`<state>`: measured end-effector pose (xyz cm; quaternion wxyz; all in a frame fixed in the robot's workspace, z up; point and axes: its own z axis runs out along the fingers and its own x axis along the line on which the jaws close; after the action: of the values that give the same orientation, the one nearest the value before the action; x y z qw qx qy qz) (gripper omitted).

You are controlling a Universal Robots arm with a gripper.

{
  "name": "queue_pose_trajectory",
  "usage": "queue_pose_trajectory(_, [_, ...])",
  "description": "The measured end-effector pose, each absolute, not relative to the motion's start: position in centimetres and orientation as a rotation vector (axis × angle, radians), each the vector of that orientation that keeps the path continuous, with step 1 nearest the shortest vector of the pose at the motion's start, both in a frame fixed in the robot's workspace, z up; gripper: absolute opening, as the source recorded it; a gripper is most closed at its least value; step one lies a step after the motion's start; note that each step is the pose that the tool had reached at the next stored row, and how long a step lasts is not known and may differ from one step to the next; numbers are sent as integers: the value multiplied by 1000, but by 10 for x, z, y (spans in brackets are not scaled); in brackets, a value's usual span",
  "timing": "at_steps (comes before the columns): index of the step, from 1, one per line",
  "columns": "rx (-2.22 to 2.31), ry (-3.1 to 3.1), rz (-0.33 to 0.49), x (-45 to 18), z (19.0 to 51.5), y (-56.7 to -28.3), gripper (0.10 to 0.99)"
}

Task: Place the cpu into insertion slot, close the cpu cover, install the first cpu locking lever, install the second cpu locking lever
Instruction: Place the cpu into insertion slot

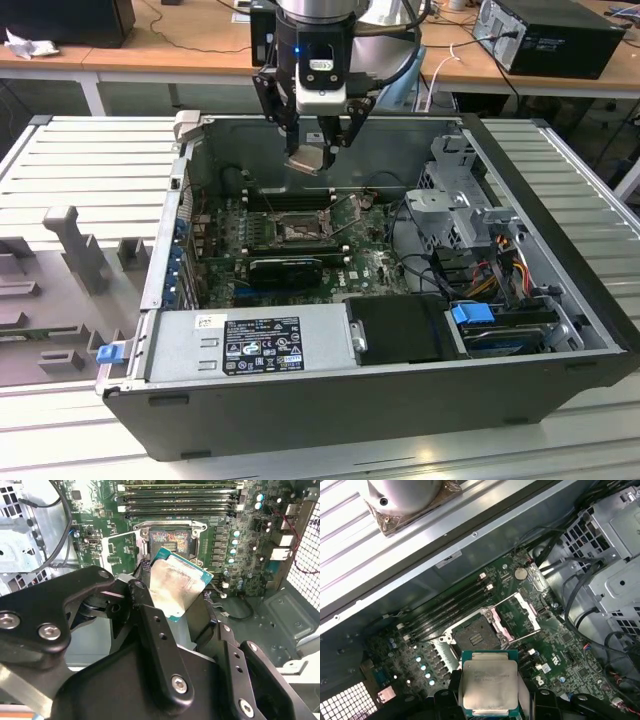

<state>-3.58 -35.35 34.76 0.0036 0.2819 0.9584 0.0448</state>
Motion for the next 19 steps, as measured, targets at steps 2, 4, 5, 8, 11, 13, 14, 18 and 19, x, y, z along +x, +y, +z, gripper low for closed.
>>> queue_pose_trajectory(2, [934,2987,139,-36,347,-354,529])
queue_pose_trajectory(4, [990,2967,138,-36,347,-353,529])
queue_pose_trajectory(5, [1011,2960,138,-36,347,-353,529])
queue_pose_trajectory(8, [1084,2931,138,-36,347,-353,529])
queue_pose_trajectory(11, [1131,2912,137,-36,347,-353,529])
queue_pose_trajectory(13, [1150,2904,137,-36,346,-353,529])
queue_pose_trajectory(14, [1155,2902,137,-36,346,-353,529])
queue_pose_trajectory(18, [1165,2897,137,-36,344,-353,529])
queue_pose_trajectory(19, [1165,2897,137,-36,344,-353,529])
